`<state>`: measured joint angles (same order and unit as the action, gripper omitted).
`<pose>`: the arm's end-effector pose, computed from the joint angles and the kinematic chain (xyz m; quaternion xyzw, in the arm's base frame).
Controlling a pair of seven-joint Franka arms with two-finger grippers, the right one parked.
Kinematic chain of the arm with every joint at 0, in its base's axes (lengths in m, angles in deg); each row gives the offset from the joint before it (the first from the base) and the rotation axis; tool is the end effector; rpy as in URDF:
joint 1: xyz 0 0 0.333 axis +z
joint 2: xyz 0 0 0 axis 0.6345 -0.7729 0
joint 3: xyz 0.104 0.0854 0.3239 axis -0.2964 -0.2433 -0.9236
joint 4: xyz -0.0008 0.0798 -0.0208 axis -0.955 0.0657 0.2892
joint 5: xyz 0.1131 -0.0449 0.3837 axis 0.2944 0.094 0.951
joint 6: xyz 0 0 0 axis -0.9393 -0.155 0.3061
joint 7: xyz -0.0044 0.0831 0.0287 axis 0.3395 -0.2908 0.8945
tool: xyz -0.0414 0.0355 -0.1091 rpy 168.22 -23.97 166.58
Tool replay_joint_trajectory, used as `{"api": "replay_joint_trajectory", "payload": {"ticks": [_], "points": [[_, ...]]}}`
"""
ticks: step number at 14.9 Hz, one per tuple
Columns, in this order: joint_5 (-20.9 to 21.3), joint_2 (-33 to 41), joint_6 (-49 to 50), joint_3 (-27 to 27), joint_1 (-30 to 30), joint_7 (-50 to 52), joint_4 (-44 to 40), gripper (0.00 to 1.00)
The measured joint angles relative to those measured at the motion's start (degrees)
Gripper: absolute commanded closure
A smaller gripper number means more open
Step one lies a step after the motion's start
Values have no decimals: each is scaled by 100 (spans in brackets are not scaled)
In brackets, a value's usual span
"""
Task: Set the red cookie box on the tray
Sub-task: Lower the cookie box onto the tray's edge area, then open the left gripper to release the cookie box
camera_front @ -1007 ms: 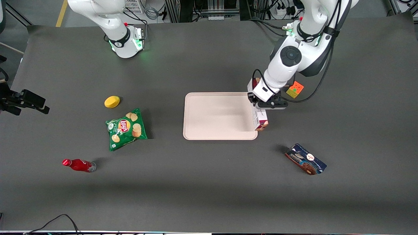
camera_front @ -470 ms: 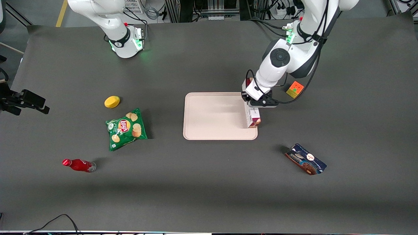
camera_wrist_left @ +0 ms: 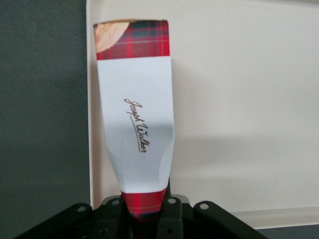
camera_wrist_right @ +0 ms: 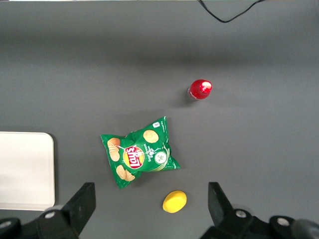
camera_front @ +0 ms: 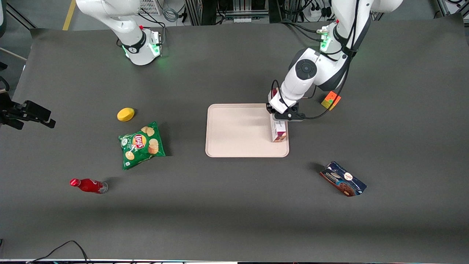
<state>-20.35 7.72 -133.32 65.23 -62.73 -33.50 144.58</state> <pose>0.4125 -0.3387 0.2393 0.9965 0.0197 -0.0009 0.0815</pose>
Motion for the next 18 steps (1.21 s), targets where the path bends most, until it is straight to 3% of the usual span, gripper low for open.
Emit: {"api": "replay_joint_trajectory", "payload": {"ticks": [3,4,5,10,13,15,18], "points": [[1,-6,-7,-76,-2,4,-19,34],[5,-6,-9,-113,-2,4,-27,7],[7,-5,-9,-144,-2,4,-37,0],[9,19,317,-319,-5,4,-304,0],[24,224,1875,-710,-6,-255,-1134,0],[35,431,2859,-1159,3,-926,-1762,0],[33,694,3402,-1718,396,-2396,-2104,0]]}}
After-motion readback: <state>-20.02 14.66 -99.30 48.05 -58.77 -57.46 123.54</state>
